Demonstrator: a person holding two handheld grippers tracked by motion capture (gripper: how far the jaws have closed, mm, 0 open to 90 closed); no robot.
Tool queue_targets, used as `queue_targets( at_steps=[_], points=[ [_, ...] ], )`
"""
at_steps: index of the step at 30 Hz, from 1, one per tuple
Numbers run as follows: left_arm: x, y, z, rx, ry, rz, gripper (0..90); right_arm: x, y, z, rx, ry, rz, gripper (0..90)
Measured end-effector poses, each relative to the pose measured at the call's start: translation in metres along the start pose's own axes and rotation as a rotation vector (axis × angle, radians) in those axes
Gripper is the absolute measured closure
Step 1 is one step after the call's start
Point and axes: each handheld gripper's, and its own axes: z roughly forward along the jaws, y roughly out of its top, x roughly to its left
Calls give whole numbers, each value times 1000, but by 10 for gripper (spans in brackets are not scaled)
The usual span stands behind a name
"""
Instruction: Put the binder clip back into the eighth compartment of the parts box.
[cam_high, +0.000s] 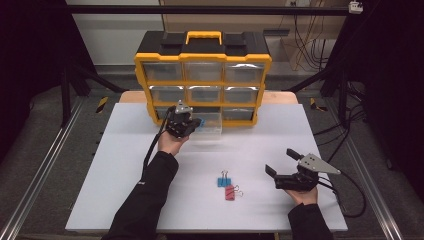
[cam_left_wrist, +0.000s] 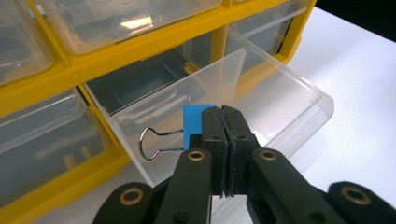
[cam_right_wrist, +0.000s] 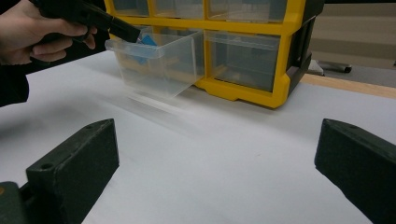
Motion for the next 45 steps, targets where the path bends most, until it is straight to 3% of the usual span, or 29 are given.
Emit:
queue_targets(
  at_steps=[12,17,19,27,30,34,36,40,45],
  points=[
    [0,-1,5,15,19,-17,875,0,0,0,0,1,1,3],
    [0,1,-1,-4,24,-20,806,0,0,0,1,0,1,3],
    [0,3,-8,-7,29,-15,762,0,0,0,2,1,0,3],
    [-9,6,-48,-119,-19,-45,523,-1,0,0,-13,-1,-7,3],
    [-13,3,-63,-157,-25,-21,406,0,1,0,-9,-2,0,3],
    [-18,-3,-78,-193,-39,-21,283,0,1,-1,-8,-3,3,3],
    [-22,-6,-85,-202,-49,-2,256,0,1,-1,-10,-2,4,3],
    [-29,-14,-96,-216,-79,-2,151,0,1,-1,-10,-2,4,3],
    [-38,-24,-105,-223,-103,1,98,0,1,-1,-10,-2,3,3]
  ],
)
